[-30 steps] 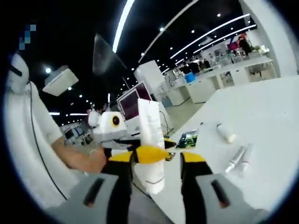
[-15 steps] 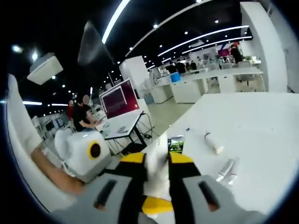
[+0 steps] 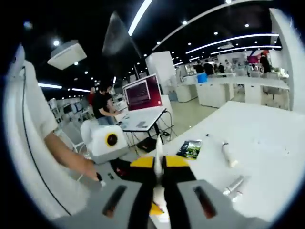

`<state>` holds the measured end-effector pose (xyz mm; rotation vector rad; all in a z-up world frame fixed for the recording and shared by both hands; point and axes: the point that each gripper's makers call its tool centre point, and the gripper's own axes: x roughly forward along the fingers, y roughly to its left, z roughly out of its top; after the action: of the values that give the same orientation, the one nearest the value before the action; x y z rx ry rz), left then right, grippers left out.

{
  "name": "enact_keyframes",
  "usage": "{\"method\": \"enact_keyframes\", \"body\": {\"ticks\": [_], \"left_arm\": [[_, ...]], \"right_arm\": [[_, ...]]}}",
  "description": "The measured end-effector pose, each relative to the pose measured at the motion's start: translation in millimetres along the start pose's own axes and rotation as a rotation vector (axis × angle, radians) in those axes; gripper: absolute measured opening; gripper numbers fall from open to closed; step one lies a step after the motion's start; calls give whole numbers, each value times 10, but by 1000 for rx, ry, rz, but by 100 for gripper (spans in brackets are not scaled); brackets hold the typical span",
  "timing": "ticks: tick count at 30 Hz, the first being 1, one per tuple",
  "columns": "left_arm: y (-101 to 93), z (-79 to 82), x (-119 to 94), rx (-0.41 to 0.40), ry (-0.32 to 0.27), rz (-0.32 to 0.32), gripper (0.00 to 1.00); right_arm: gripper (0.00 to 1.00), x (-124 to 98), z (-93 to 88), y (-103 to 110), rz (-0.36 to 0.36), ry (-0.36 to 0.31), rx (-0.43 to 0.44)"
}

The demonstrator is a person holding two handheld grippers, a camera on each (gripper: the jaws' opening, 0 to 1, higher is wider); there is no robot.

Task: Arrange the skincare products in the storage area until every visible bottle or jar stands upright without overlapping.

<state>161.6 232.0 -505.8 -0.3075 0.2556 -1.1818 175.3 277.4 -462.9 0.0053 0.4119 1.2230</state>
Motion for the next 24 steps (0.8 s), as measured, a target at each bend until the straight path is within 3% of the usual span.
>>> {"method": "enact_keyframes", "body": {"ticks": [1, 4, 8, 11, 19, 24], "left_arm": [[-37, 1, -15, -10, 5, -31, 37], [-145, 11, -25, -15, 32, -116, 39], [-179, -33, -22, 63, 69, -151, 34], [-213, -28, -17, 47, 64, -175, 29], [-251, -42, -17, 79, 73, -183, 23], [-288, -108, 3, 71, 119, -195, 18]], "right_arm": [[5, -13, -9, 67, 41, 7, -50], [5, -29, -16, 172, 114, 9, -41], [5, -41, 16, 232, 172, -19, -36], [6, -45, 30, 346, 252, -32, -21], [6, -18, 32, 357, 269, -52, 1], [10, -36, -35, 374, 306, -2, 43]]}}
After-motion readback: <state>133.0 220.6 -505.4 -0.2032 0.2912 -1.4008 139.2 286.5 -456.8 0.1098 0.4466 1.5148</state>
